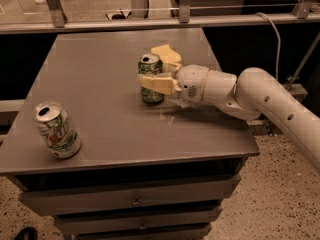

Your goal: Place green can upright

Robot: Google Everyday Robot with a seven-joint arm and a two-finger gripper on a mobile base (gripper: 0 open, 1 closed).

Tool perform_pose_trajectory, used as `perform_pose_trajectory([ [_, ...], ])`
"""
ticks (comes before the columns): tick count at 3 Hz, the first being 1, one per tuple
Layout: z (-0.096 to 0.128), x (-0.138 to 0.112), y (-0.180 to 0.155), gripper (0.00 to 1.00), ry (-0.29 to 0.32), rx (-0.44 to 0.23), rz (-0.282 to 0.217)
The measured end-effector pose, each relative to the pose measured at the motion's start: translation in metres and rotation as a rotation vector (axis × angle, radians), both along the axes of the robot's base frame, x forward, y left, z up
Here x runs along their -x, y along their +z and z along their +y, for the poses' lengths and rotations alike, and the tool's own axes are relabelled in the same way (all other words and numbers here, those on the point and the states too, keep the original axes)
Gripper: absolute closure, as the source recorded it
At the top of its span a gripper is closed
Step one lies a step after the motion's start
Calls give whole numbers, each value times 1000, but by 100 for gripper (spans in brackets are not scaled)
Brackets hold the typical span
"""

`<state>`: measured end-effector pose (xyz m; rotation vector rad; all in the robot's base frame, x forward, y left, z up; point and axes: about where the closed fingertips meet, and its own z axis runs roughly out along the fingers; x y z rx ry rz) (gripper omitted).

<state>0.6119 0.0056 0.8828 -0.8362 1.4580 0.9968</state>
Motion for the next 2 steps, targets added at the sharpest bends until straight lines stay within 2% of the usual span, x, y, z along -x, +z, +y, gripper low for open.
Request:
perform_pose_trajectory([
  [1, 0, 0, 0, 20, 0, 0, 0],
  [2, -22, 10, -2, 0, -15, 27, 3],
])
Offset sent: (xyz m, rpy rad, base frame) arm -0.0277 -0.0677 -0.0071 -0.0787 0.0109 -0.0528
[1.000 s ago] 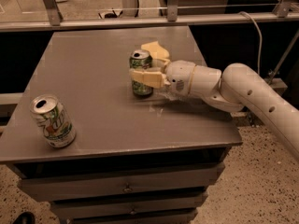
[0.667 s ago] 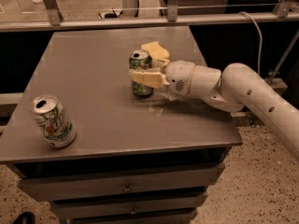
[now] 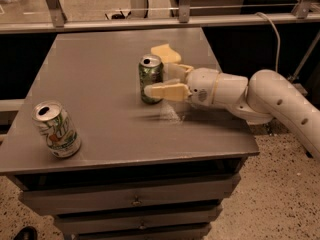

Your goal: Place green can upright

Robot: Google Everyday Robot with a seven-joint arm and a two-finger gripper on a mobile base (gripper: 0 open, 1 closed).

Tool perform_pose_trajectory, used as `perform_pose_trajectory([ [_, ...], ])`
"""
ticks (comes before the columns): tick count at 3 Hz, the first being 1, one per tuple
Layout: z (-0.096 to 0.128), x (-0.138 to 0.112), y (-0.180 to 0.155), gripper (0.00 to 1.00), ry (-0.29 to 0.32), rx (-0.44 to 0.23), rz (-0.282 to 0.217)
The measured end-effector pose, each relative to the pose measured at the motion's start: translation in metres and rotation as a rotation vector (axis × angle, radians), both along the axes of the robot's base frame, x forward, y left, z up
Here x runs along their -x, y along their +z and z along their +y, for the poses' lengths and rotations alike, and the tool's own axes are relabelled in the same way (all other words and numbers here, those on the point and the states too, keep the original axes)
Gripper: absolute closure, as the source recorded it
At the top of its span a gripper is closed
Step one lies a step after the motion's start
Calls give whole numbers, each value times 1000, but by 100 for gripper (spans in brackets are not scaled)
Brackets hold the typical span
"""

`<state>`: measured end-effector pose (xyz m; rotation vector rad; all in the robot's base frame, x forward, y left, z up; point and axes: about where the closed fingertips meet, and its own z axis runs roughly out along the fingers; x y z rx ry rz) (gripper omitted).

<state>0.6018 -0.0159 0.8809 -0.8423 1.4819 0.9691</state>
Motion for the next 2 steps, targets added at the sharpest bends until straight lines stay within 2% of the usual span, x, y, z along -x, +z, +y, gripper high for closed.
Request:
perform_pose_trajectory([
  [1, -40, 14, 6, 0, -37, 54, -23],
  [2, -85, 23, 21, 0, -95, 89, -67],
])
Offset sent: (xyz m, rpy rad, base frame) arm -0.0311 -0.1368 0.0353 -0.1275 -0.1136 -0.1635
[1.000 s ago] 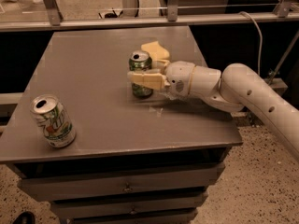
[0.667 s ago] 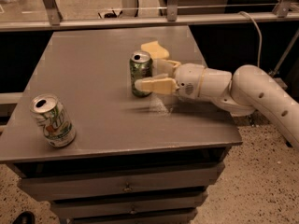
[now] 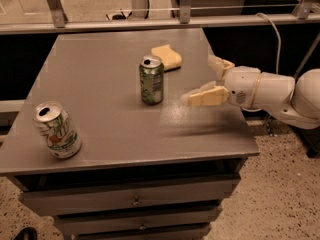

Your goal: Place green can upright

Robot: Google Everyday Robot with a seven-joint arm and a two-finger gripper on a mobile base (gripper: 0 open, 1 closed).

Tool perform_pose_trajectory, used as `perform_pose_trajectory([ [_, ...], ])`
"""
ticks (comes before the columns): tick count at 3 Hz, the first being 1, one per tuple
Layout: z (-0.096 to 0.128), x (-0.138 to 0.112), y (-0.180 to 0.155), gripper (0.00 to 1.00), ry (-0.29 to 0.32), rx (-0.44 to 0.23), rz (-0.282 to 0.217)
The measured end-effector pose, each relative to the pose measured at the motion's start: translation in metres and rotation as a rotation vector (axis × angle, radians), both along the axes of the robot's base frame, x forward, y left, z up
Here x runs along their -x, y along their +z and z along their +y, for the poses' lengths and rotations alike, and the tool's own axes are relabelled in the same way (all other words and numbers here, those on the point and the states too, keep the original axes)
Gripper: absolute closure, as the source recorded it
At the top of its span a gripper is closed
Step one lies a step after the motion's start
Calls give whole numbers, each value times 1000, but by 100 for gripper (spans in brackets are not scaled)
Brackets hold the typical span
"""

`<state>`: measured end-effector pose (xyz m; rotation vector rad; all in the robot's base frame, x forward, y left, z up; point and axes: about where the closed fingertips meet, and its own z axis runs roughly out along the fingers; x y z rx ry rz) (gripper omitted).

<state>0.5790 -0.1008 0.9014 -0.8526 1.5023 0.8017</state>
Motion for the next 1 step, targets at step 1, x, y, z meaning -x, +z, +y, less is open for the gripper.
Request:
perform_pose_trajectory([
  [1, 0, 0, 0, 0, 0, 0, 0],
])
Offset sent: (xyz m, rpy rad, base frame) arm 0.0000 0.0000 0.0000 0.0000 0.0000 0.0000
